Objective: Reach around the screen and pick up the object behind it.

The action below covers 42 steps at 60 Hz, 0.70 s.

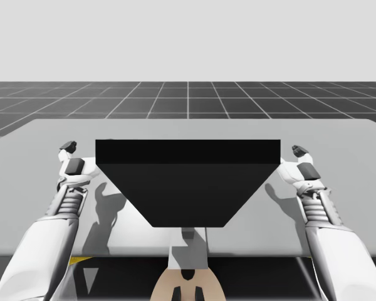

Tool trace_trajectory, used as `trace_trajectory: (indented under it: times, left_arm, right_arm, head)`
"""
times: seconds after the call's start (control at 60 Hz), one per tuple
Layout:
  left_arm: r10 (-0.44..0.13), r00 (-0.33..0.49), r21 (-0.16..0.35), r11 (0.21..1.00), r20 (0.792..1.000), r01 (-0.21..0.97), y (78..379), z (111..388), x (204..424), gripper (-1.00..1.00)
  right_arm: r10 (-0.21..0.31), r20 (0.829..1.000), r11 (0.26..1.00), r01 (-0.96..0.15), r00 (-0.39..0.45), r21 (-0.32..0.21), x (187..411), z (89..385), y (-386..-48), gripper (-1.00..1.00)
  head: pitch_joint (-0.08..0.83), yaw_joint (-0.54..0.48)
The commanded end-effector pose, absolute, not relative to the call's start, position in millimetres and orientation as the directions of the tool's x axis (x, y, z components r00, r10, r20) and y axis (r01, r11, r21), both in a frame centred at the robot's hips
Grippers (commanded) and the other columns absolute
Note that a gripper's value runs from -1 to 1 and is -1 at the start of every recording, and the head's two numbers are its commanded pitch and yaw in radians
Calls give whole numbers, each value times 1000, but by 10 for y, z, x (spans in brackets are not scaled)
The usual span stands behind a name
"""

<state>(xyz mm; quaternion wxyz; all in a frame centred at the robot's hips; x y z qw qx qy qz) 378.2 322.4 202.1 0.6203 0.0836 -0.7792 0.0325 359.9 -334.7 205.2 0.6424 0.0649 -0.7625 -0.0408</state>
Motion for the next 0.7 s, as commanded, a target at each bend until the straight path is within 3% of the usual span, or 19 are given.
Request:
trace_trajectory:
  times: [0.017,0.083,0.15,0.217,0.233,0.267,0.3,0.383,0.483,0.7]
  left_arm:
    - [-93,-211,57,984,973,-170,3222,2016,3785,-1000]
    - [-96,-201,62,983,975,-171,3229,2009,3794,-1000]
    - [-88,-130,67,986,988,-155,3261,1981,3820,-1000]
    - [-72,-22,69,989,997,-134,3302,1922,3864,-1000]
    - [-75,31,78,990,997,-115,3320,1891,3882,-1000]
    - [-75,60,81,991,995,-108,3330,1873,3893,-1000]
    - [-54,125,62,996,991,-64,3345,1850,3904,-1000]
    - [-65,158,73,996,985,-41,3357,1837,3891,-1000]
    - [-78,215,72,997,973,34,3371,1814,3864,-1000]
    - [-119,216,62,966,969,252,3313,1826,3724,-1000]
  right_arm:
    - [-134,975,991,-27,-178,131,3562,2041,-3325,-1000]
    - [-147,974,988,-71,-170,137,3557,2052,-3317,-1000]
    - [-146,980,986,-106,-138,132,3570,2031,-3320,-1000]
    - [-159,985,978,-147,-64,148,3590,1968,-3306,-1000]
    - [-163,986,973,-170,-24,157,3597,1935,-3286,-1000]
    - [-159,987,967,-200,-2,156,3598,1914,-3271,-1000]
    - [-174,984,956,-237,29,175,3597,1883,-3239,-1000]
    - [-179,980,932,-305,86,197,3576,1849,-3189,-1000]
    - [-135,983,896,-408,126,175,3508,1829,-3110,-1000]
    - [-61,988,789,-599,144,136,3353,1771,-2876,-1000]
  head:
    - [24,-4]
    - [24,-3]
    - [25,-4]
    - [27,-5]
    - [28,-4]
    - [30,-4]
    - [34,-4]
    - [38,-5]
    - [45,-5]
    - [64,-11]
